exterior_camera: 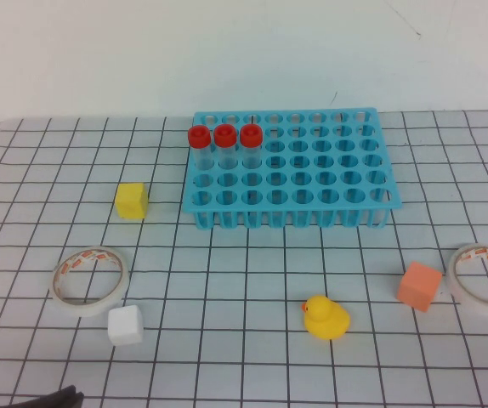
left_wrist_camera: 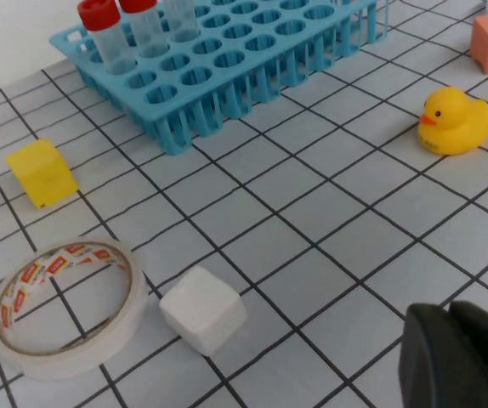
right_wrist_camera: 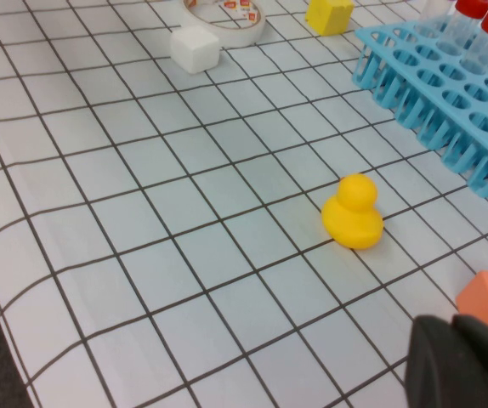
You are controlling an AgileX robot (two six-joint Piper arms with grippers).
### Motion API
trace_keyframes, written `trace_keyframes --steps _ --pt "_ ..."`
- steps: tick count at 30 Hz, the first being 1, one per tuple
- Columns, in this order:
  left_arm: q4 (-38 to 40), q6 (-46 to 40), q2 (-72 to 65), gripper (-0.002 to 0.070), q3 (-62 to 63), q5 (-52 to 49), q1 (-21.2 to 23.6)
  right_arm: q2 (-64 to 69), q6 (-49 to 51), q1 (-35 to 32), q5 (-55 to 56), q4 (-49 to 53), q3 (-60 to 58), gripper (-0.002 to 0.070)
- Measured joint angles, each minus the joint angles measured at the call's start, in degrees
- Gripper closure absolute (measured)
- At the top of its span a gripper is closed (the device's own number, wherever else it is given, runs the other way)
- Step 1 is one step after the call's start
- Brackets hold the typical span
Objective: Place the test tubes
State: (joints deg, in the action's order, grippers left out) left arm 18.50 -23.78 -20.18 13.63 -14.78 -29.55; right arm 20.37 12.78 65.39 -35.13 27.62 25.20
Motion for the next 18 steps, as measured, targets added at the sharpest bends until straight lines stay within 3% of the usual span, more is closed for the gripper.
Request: trace_keyframes --steps 6,14,18 --pt "-0.95 -0.22 2.73 0.0675 -0.34 -0.70 1.45 0.00 0.00 0.00 0.00 0.00 0.00 0.0678" --pt "-1.31 -2.88 13.72 0.0675 -3.33 2.55 15.89 0.00 0.00 0.00 0.00 0.00 0.00 0.0678" --pt "-1.31 -1.66 17.26 0.0675 -8.54 8.23 20.47 0.00 0.00 0.00 0.00 0.00 0.00 0.0678"
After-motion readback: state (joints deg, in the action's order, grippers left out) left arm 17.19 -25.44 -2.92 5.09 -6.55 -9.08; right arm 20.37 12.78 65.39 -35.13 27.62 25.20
